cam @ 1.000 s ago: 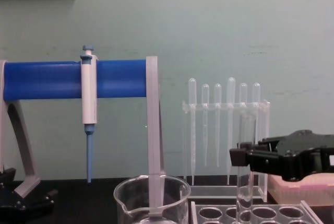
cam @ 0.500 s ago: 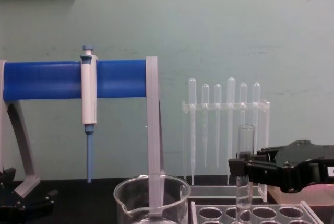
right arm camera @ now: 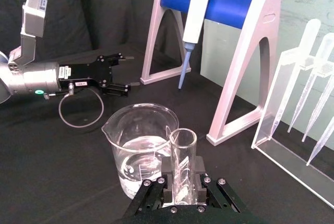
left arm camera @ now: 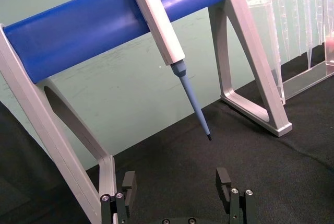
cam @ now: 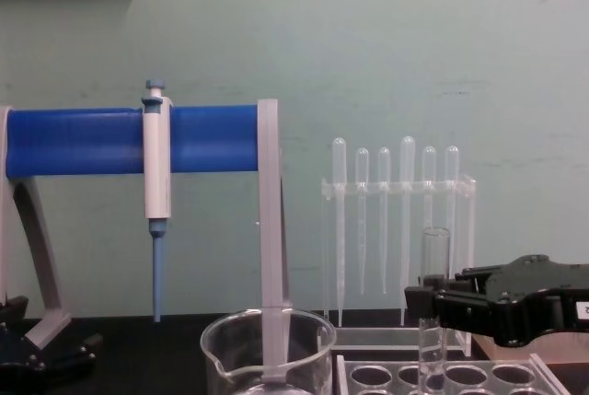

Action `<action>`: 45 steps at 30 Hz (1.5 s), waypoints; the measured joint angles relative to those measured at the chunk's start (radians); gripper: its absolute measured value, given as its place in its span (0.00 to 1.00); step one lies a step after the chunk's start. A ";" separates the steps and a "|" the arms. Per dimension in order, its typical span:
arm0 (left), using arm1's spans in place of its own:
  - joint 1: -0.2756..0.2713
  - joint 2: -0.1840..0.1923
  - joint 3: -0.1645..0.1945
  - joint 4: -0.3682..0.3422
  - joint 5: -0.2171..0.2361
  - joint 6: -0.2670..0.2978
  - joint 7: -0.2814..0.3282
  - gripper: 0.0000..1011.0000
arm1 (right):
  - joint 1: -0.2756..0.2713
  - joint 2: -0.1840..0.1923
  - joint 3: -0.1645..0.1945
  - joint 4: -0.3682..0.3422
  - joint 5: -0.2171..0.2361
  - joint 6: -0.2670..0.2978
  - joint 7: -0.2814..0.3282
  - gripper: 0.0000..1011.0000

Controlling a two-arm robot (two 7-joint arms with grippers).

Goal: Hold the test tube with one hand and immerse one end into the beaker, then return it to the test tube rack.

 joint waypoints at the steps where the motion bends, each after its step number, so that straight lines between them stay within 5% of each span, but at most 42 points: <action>1: 0.000 0.000 0.000 0.000 0.000 0.000 0.000 0.99 | -0.001 -0.001 0.001 0.000 -0.002 -0.002 -0.001 0.23; 13: 0.000 0.000 0.000 0.000 0.000 0.000 0.000 0.99 | -0.001 -0.001 0.001 0.000 -0.002 -0.002 -0.001 0.24; 29: 0.000 0.000 0.000 0.000 0.000 0.000 0.000 0.99 | 0.000 0.001 0.001 -0.002 -0.001 -0.002 -0.001 0.71; 35: 0.000 0.000 0.000 0.000 0.000 0.000 0.000 0.99 | -0.016 0.001 0.027 -0.043 0.015 -0.025 -0.005 0.91; 45: 0.000 0.000 0.000 0.000 0.000 0.000 0.000 0.99 | -0.055 -0.001 0.089 -0.127 0.054 -0.054 -0.051 0.99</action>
